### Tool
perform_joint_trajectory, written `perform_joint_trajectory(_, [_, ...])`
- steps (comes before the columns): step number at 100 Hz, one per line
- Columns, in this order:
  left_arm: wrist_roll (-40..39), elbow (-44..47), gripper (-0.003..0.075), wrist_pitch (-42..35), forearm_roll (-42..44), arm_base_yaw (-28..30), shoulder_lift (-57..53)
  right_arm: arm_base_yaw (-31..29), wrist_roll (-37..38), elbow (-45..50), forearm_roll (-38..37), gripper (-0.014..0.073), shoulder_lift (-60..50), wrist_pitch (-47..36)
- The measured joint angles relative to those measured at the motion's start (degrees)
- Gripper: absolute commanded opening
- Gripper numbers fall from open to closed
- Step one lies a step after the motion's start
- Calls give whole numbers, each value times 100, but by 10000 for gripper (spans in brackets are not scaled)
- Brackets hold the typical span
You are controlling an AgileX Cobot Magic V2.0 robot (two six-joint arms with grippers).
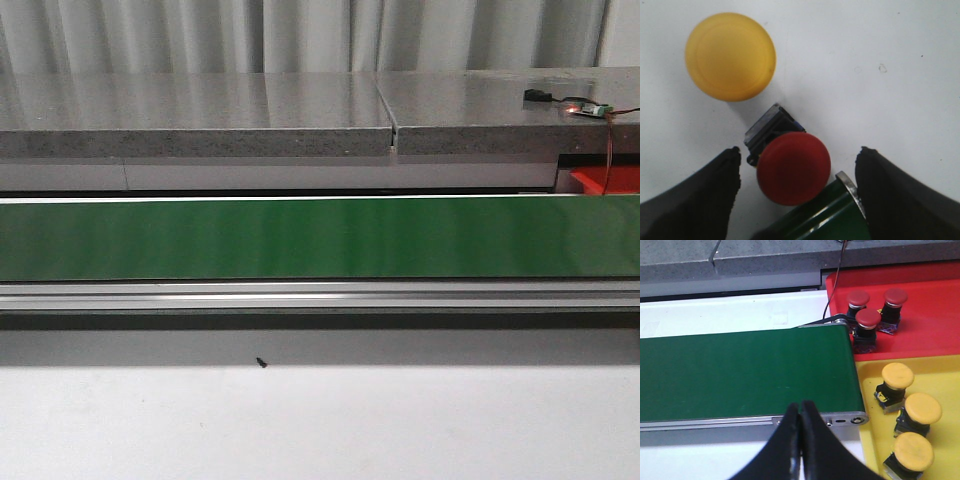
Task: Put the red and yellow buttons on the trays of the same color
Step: 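Lower the left gripper onto a red push-button on the table and close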
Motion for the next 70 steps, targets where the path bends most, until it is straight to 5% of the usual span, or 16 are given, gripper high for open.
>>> perform_joint_trajectory(21, [-38, 0, 449, -189, -189, 0, 243, 0, 0, 0, 0, -67, 0, 2])
perform_joint_trajectory(50, [-38, 0, 199, -220, -224, 64, 243, 0, 0, 0, 0, -67, 0, 2])
perform_joint_trajectory(70, [-38, 0, 172, -233, -211, 64, 214, 0, 0, 0, 0, -67, 0, 2])
